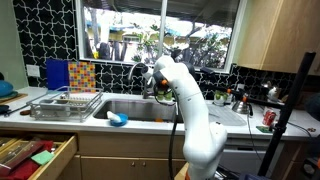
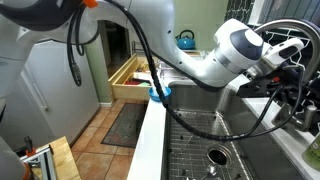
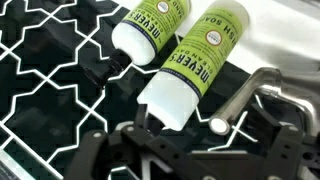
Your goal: Turn on the faucet then rinse the spoon under it
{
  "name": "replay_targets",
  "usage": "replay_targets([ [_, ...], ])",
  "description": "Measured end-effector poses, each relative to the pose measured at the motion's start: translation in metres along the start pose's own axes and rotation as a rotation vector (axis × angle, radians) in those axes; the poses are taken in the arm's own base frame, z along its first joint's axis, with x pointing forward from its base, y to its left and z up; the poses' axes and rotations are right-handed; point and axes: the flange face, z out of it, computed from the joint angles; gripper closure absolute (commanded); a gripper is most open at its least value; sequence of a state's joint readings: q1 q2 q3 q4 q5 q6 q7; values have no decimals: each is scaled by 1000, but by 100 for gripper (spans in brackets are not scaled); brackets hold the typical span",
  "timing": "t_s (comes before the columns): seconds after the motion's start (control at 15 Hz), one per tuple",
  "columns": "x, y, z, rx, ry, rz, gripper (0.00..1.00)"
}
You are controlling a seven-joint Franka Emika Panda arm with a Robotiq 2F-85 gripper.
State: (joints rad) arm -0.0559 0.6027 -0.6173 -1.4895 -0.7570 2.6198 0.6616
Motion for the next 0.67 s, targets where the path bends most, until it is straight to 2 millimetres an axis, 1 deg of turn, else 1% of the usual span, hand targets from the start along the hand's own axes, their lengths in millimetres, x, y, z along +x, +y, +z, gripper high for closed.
replay_targets([
  [0.4, -9, 8, -26, 123, -217, -140, 0],
  [0.53, -17, 13, -33, 174, -289, -187, 0],
  [0.67, -29, 16, -35, 223, -371, -214, 0],
])
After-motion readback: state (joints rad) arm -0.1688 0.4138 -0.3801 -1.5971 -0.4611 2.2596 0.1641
